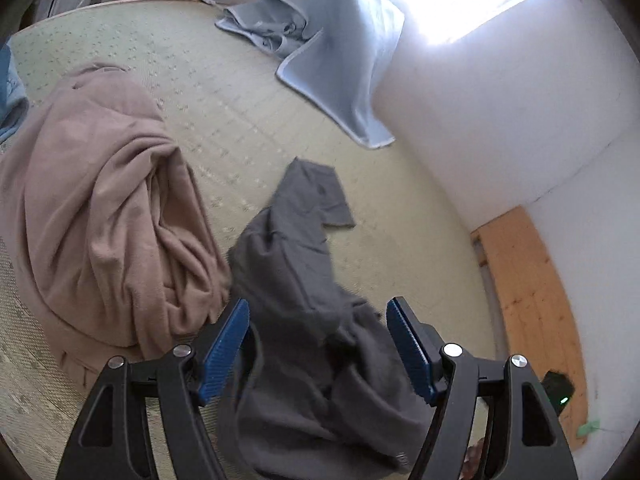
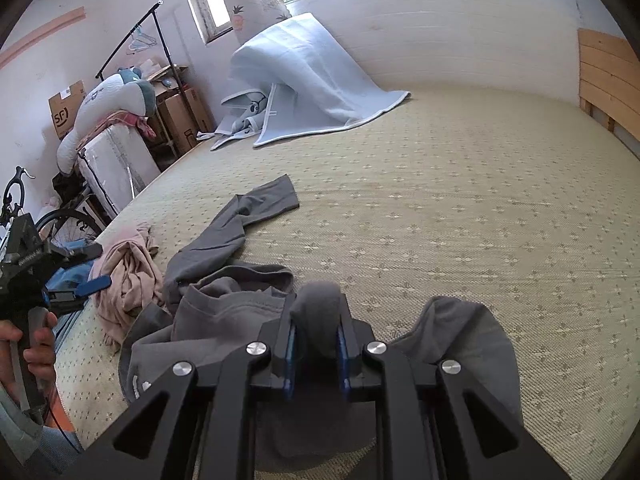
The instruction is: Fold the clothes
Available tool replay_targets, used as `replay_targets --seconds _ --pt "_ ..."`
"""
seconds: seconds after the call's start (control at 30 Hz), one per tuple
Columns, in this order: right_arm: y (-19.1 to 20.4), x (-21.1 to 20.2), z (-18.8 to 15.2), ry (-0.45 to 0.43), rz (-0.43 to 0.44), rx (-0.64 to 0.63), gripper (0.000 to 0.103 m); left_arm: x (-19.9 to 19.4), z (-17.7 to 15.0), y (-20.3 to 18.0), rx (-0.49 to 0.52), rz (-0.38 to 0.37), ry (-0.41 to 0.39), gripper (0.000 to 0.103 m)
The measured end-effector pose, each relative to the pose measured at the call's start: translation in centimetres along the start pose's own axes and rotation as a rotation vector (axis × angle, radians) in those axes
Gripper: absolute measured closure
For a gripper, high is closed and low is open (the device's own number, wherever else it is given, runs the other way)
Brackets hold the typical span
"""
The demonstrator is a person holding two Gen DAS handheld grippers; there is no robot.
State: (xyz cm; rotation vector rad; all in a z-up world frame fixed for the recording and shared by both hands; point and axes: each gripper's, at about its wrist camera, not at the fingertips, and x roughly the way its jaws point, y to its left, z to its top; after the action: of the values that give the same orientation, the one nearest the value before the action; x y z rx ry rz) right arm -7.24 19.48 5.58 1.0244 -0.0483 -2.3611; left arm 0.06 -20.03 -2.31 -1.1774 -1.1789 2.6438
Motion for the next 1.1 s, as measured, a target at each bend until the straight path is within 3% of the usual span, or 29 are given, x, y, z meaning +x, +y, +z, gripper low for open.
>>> replay_targets --seconds 0.27,0.53,0.67,0.77,0.9,1.1 --pt "0.2 0.6 0.1 -0.002 -0.012 0.005 0.086 3.4 -1.8 -0.5 0.17 0.183 0.147 0.027" --pt "0.4 0.6 0.1 -0.003 -0.016 0.004 0.086 5.0 -3.4 -0.2 0.187 0.228 0.223 0.031" --pt "0.1 0.4 0.1 -0.005 -0.014 0.005 0.086 5.6 -4.0 -0.1 0.179 0.237 0.258 0.067" --pt "0.1 0.2 0.1 -0.006 -0.013 0.003 0.086 6.0 -4.4 0.0 0.17 0.229 0.293 0.082" --pt "0.0 -0.1 0.1 -0.01 -0.014 0.001 0.086 5.8 -4.8 -0.7 0.2 0.228 0.284 0.095" --pt "0.1 -0.5 0.3 -0.018 -0.013 -0.003 0.086 4.3 -4.5 -1.9 0.182 0.186 0.222 0.1"
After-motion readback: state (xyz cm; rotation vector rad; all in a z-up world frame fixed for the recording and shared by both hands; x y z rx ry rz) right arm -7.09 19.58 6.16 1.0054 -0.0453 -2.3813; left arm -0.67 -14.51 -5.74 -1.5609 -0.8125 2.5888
